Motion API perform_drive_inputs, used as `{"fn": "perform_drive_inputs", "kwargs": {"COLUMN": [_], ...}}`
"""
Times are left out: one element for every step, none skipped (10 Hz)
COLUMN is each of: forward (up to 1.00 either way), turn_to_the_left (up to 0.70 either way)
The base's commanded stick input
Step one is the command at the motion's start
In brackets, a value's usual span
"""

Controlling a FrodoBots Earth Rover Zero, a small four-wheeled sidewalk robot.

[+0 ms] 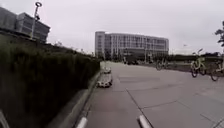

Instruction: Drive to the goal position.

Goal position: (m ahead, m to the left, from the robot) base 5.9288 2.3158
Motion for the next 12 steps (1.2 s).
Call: {"fn": "perform_drive_inputs", "kwargs": {"forward": [0.7, 0.7, 0.7, 0.7, 0.7, 0.7, 0.7, 0.7, 0.7, 0.7, 0.7, 0.7], "turn_to_the_left": [0.0, 0.0, -0.16, -0.35, -0.35, -0.35, -0.35, -0.35, -0.35, -0.35, -0.35, -0.35]}}
